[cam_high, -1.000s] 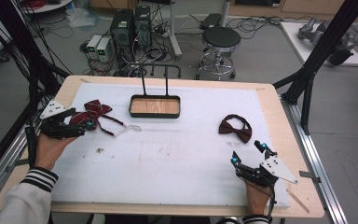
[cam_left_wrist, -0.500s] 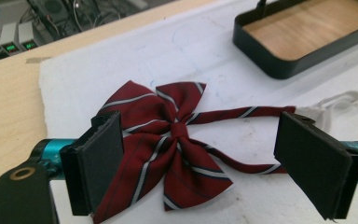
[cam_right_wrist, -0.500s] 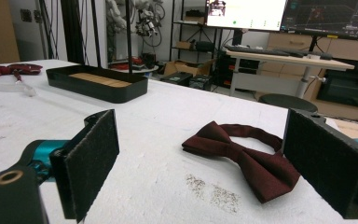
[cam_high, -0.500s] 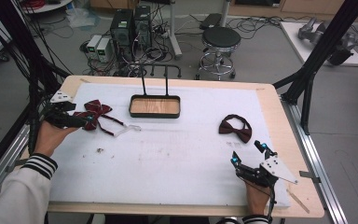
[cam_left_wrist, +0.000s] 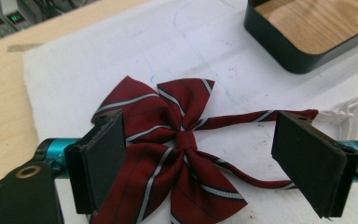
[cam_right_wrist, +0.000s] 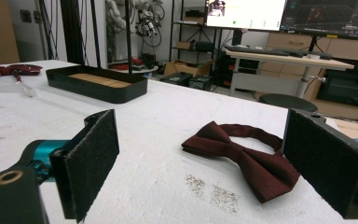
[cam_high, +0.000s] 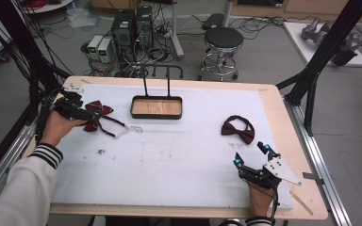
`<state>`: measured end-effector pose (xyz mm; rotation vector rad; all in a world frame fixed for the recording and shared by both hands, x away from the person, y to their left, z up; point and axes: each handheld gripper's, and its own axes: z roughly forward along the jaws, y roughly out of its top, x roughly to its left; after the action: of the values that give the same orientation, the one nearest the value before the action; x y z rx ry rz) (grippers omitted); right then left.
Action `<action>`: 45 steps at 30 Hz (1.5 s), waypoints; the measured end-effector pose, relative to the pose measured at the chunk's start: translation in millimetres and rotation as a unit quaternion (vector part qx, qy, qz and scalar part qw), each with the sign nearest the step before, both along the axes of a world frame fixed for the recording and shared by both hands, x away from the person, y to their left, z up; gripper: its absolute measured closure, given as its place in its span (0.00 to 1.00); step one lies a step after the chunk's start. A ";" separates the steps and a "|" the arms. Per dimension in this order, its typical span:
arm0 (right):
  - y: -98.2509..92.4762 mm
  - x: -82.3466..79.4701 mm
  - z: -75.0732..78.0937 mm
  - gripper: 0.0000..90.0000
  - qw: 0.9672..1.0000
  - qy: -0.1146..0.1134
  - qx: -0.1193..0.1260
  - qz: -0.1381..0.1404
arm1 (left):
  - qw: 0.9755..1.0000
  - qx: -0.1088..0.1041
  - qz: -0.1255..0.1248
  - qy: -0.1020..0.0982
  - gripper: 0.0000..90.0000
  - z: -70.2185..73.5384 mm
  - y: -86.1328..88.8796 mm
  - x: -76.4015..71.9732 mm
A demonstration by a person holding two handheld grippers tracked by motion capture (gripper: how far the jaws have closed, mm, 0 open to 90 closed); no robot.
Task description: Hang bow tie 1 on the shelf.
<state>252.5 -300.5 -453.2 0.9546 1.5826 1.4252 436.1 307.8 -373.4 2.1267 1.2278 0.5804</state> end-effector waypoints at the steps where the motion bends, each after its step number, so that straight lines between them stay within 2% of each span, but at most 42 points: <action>1: 0.0 0.0 0.0 0.11 1.000 0.001 0.001 0.000 | 1.000 0.001 0.001 0.005 0.20 -1.3 -1.0 2.0; 8: 0.2 -0.3 0.0 0.11 1.000 0.000 0.001 0.000 | 0.999 0.009 0.012 0.048 0.21 -9.6 -7.1 15.0; 15: -0.3 -0.3 -0.2 0.11 1.000 0.001 0.003 0.000 | 0.997 0.022 0.025 0.074 0.27 -19.8 -11.2 22.4; 19: 0.0 -0.7 -0.2 0.11 1.000 0.002 0.004 0.000 | 0.995 0.022 0.036 0.089 0.28 -24.6 -11.4 26.0; 25: -0.2 -1.0 -0.3 0.11 1.000 -0.001 0.004 0.001 | 0.993 0.025 0.053 0.106 0.33 -32.0 -12.1 30.8; 28: -0.7 -0.7 -0.3 0.11 1.000 -0.002 0.004 0.001 | 0.992 0.031 0.054 0.112 0.36 -34.7 -13.7 32.4; 31: -0.6 -0.7 -0.2 0.11 1.000 -0.001 0.004 0.001 | 0.991 0.027 0.060 0.115 0.38 -36.4 -15.2 33.9; 35: -0.5 -0.7 -0.2 0.11 1.000 -0.002 0.004 0.001 | 0.989 0.034 0.061 0.127 0.39 -39.4 -16.3 35.5; 37: -0.6 -0.7 -0.2 0.11 1.000 -0.001 0.003 0.001 | 0.989 0.031 0.062 0.129 0.41 -39.9 -16.3 36.1; 43: -0.3 -0.9 -0.3 0.11 1.000 0.000 0.003 0.001 | 0.988 0.023 0.075 0.135 0.56 -39.6 -14.1 36.6; 45: -0.3 -0.9 -0.3 0.11 1.000 0.000 0.004 0.002 | 0.987 0.022 0.078 0.136 0.57 -39.6 -13.5 36.8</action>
<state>251.6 -300.8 -453.5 0.9565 1.5798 1.4344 473.0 294.4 -413.0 2.2133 1.5536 0.3943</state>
